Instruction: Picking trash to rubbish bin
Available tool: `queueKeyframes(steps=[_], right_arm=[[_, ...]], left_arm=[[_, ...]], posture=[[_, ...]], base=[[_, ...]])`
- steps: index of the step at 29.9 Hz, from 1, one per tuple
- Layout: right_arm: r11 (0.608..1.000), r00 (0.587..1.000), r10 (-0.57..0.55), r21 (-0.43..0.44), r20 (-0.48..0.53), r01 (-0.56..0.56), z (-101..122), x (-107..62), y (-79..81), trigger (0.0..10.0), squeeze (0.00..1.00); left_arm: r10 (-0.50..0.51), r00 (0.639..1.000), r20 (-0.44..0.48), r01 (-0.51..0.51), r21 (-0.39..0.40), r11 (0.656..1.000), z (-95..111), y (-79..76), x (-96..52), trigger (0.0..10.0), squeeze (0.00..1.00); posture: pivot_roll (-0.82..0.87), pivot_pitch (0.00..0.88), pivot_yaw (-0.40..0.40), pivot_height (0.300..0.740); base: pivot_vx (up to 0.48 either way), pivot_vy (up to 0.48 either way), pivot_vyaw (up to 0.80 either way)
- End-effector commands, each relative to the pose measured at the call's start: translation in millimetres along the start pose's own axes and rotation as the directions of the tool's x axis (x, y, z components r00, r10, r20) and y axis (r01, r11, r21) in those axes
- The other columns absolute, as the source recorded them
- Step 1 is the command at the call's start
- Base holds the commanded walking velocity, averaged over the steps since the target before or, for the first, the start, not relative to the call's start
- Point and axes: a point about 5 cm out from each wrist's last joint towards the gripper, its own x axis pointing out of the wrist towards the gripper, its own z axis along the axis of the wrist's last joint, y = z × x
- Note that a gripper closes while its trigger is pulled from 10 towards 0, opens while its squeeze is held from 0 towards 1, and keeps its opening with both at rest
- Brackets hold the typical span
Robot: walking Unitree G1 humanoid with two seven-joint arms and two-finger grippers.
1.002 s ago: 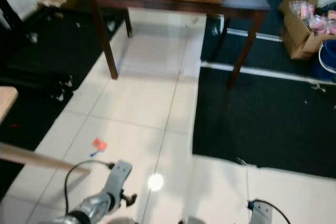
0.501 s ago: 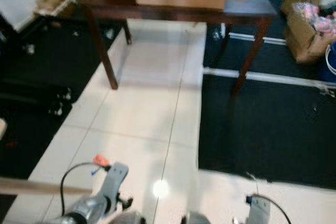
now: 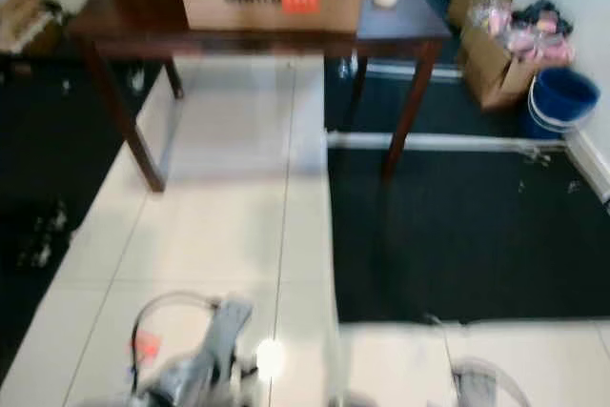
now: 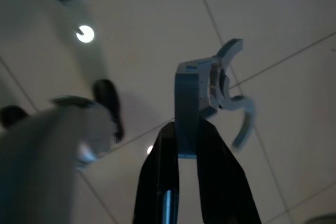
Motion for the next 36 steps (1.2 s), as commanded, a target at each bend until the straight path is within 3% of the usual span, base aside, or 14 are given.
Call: queueKeyframes(steps=[1, 9, 10, 12, 16, 20, 22, 26, 27, 30, 32, 33, 34, 36], right_arm=[[1.0, 1.0, -0.002, 0.013, -0.01, 0.002, -4.3, -0.5, 2.1, 10.0, 0.0], [0.987, 0.993, -0.065, 0.155, 0.102, 0.048, 26.2, 1.4, -10.2, 10.0, 0.0], [0.968, 0.963, -0.136, 0.24, 0.231, 0.079, 64.0, -0.3, -26.5, 10.0, 0.0], [0.961, 0.95, -0.159, 0.264, 0.269, 0.086, 75.6, -1.7, -31.8, 10.0, 0.0], [0.945, 0.871, -0.239, 0.309, 0.43, 0.107, 124.8, -12.7, -53.7, 10.0, 0.0], [0.949, 0.721, -0.247, 0.313, 0.648, 0.044, 185.7, -36.7, -69.6, 10.0, 0.0], [0.952, 0.688, -0.235, 0.306, 0.687, 0.02, 196.5, -42.2, -70.9, 10.0, 0.0], [0.969, 0.408, -0.147, 0.214, 0.901, -0.123, 262.0, -90.4, -74.1, 10.0, 0.0], [0.969, 0.408, -0.147, 0.214, 0.901, -0.123, 262.0, -90.4, -74.1, 10.0, 0.0], [0.906, 0.064, -0.102, 0.119, 0.993, -0.407, 305.6, -155.7, -72.8, 10.0, 0.0], [0.876, -0.141, 0.004, -0.072, 0.99, -0.477, 319.8, -197.8, -58.6, 10.0, 0.0], [0.837, -0.276, 0.092, -0.225, 0.957, -0.499, 322.8, -224.6, -45.0, 10.0, 0.0], [0.837, -0.276, 0.092, -0.225, 0.957, -0.499, 322.8, -224.6, -45.0, 10.0, 0.0], [0.776, -0.414, 0.219, -0.415, 0.884, -0.475, 321.8, -256.4, -24.5, 10.0, 0.0]], left_arm=[[0.019, 0.999, -0.029, -0.019, -0.002, 1.0, -10.8, 9.7, -4.0, 10.0, 0.0], [0.041, 0.999, 0.029, -0.04, -0.041, 0.998, 1.3, 24.3, -7.3, 10.0, 0.0], [0.065, 0.993, 0.098, -0.058, -0.073, 0.996, 17.8, 36.5, -10.2, 10.0, 0.0], [0.073, 0.99, 0.12, -0.063, -0.083, 0.995, 23.1, 40.0, -11.2, 10.0, 0.0], [0.11, 0.97, 0.215, -0.086, -0.118, 0.989, 50.7, 53.1, -15.7, 10.0, 0.0], [0.161, 0.92, 0.357, -0.109, -0.161, 0.981, 94.0, 72.3, -27.3, 10.0, 0.0], [0.171, 0.908, 0.383, -0.112, -0.171, 0.979, 101.9, 75.7, -30.0, 10.0, 0.0], [0.242, 0.791, 0.562, -0.118, -0.247, 0.962, 152.3, 100.9, -55.7, 10.0, 0.0], [0.242, 0.791, 0.562, -0.118, -0.247, 0.962, 152.3, 100.9, -55.7, 10.0, 0.0], [0.274, 0.654, 0.705, -0.121, -0.26, 0.958, 198.2, 120.6, -87.9, 10.0, 0.0], [0.276, 0.561, 0.78, -0.124, -0.251, 0.96, 226.0, 129.4, -110.7, 10.0, 0.0], [0.27, 0.499, 0.823, -0.132, -0.236, 0.963, 243.3, 133.2, -126.2, 10.0, 0.0], [0.27, 0.499, 0.823, -0.132, -0.236, 0.963, 243.3, 133.2, -126.2, 10.0, 0.0], [0.254, 0.415, 0.874, -0.136, -0.217, 0.967, 265.6, 135.5, -147.0, 10.0, 0.0]], posture=[[0.14, 0.082, -0.046, 0.74], [0.14, 0.088, -0.041, 0.74], [0.12, 0.093, -0.038, 0.74], [0.12, 0.093, -0.038, 0.74], [0.12, 0.094, -0.038, 0.74], [0.12, 0.094, -0.038, 0.74], [0.12, 0.094, -0.038, 0.74], [0.12, 0.094, -0.038, 0.74], [0.12, 0.094, -0.038, 0.74], [0.11, 0.102, -0.04, 0.74], [0.11, 0.105, -0.038, 0.74], [0.11, 0.105, -0.038, 0.74], [0.11, 0.105, -0.038, 0.74], [0.11, 0.105, -0.038, 0.74]], base=[[0.416, 0.0, 0.0], [0.422, 0.0, 0.0], [0.428, 0.0, 0.0], [0.428, 0.0, 0.0], [0.43, 0.0, 0.0], [0.432, 0.0, 0.0], [0.431, 0.0, 0.0], [0.438, 0.0, 0.0], [0.439, 0.0, 0.0], [0.44, 0.0, 0.0], [0.442, 0.0, 0.0], [0.446, 0.0, 0.0], [0.446, 0.0, 0.0], [0.45, 0.0, 0.0]])
